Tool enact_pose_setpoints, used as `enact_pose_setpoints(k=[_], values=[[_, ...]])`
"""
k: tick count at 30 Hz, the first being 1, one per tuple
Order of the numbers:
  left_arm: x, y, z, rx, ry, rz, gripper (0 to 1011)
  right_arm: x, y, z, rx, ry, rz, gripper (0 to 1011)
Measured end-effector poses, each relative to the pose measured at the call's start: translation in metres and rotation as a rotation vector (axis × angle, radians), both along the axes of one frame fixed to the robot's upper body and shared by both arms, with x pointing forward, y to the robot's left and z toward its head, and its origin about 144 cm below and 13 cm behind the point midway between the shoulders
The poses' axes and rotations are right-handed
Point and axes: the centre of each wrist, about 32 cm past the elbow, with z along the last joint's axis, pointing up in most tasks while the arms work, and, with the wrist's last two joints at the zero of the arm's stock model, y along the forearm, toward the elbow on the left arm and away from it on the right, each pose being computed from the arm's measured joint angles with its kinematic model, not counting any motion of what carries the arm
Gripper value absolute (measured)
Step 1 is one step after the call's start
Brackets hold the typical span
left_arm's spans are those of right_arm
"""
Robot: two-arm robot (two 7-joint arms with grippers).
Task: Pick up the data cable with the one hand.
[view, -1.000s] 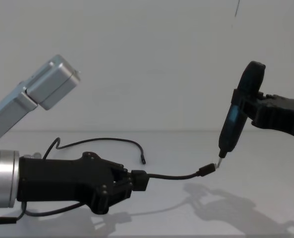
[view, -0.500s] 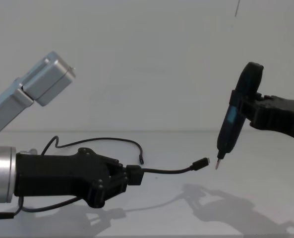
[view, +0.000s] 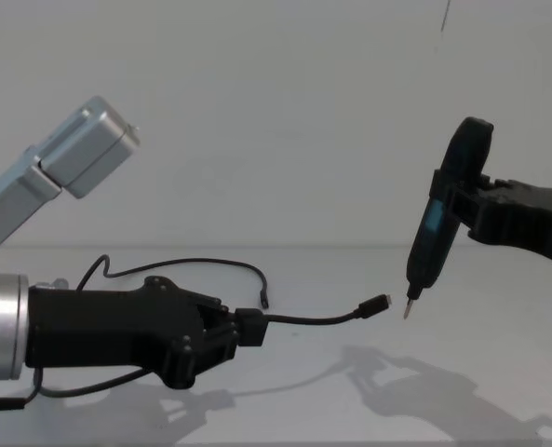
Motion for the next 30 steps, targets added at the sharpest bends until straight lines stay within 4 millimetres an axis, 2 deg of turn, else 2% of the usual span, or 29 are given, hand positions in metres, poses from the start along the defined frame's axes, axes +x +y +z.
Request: enact_pose_setpoints(k=[30], values=[[-0.0059,-0.0077,-0.0013,0.0,0.013,-0.037,50,0.0,0.0,0.0,0.0,0.0,0.0,269]])
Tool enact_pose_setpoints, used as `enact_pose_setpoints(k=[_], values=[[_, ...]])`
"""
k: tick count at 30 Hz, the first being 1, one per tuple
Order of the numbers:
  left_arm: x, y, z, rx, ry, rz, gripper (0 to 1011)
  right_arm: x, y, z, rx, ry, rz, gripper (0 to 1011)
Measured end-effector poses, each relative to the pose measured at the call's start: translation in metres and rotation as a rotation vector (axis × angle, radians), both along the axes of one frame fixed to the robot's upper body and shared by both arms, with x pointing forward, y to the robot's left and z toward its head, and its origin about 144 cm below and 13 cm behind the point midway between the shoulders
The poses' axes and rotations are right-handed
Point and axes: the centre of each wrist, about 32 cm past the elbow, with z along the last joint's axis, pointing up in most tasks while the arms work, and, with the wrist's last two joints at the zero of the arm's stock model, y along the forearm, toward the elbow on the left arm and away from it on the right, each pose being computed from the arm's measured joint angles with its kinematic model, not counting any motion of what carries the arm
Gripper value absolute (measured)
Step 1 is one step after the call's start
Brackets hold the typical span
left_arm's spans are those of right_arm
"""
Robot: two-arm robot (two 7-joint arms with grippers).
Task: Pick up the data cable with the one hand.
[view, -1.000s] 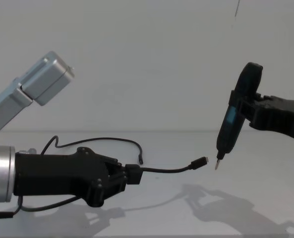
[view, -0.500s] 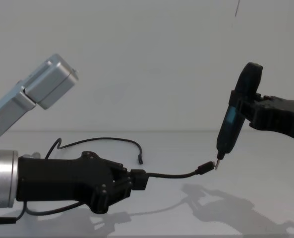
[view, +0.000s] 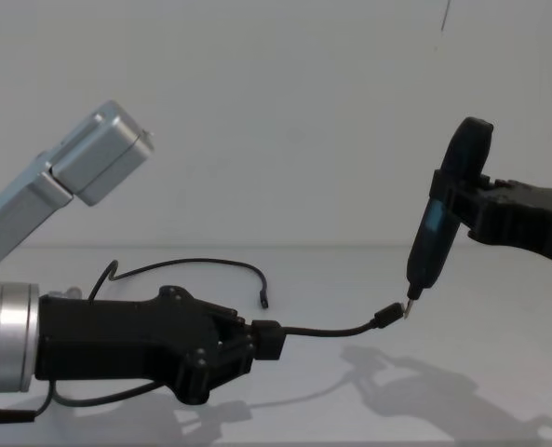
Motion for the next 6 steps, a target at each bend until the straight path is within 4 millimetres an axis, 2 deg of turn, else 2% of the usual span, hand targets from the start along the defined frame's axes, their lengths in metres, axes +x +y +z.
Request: enact_pose_setpoints(k=[6], values=[[-0.0002,-0.0007,0.0003,0.0,0.0,-0.003,50,0.0,0.0,0.0,0.0,0.0,0.0,269]])
